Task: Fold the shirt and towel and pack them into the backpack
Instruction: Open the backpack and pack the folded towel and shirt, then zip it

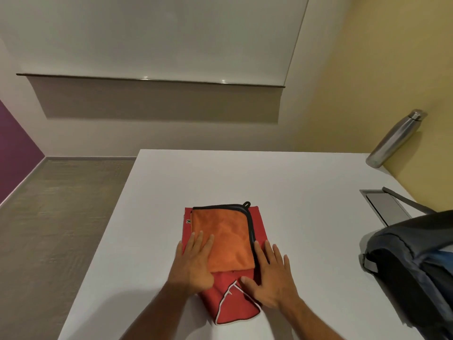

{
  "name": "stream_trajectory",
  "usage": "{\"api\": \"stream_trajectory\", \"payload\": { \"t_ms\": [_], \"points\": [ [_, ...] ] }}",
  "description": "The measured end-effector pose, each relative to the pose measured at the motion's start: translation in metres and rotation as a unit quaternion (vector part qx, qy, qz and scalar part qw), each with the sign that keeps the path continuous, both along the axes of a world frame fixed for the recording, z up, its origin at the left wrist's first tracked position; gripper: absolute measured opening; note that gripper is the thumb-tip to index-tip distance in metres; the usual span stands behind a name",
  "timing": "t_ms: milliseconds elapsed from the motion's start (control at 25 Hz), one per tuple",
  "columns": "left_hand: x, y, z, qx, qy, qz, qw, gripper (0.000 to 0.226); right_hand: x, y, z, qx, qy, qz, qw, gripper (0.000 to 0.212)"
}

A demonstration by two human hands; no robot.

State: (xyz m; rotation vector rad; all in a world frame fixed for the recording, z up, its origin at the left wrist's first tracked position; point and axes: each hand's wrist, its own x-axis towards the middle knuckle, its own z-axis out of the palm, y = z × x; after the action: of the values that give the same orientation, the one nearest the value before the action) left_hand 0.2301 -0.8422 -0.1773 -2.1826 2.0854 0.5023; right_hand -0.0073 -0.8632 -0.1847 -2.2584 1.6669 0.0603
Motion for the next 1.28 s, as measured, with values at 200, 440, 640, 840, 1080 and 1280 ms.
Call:
{"api": "stream_trajectory", "payload": {
  "t_ms": [200, 440, 640, 840, 1080, 1280],
  "points": [
    [-0.045, -0.005, 0.011, -0.106, 0.033, -0.056, 0.992, 0.086, -0.049, 0.01, 0.021, -0.07, 0.022, -0.068, 0.995, 0.097],
    [-0.155, -0.018, 0.03, -0.119, 0.078, -0.142, 0.979, 0.094, -0.164, 0.043, 0.046, -0.113, 0.068, -0.202, 0.97, 0.096],
    [-0.261, -0.009, 0.041, -0.126, 0.128, -0.225, 0.958, 0.102, -0.281, 0.084, 0.064, -0.122, 0.123, -0.314, 0.934, 0.099],
    [-0.367, -0.001, 0.041, -0.1, 0.161, -0.257, 0.948, 0.107, -0.401, 0.118, 0.073, -0.104, 0.132, -0.426, 0.889, 0.096],
    [-0.481, 0.017, 0.037, -0.037, 0.273, -0.176, 0.945, 0.106, -0.545, 0.143, 0.065, -0.078, 0.016, -0.55, 0.832, 0.103],
    [-0.534, 0.041, 0.043, 0.002, 0.366, -0.009, 0.931, 0.116, -0.594, 0.137, 0.052, -0.065, -0.122, -0.617, 0.775, 0.071]
  ]
}}
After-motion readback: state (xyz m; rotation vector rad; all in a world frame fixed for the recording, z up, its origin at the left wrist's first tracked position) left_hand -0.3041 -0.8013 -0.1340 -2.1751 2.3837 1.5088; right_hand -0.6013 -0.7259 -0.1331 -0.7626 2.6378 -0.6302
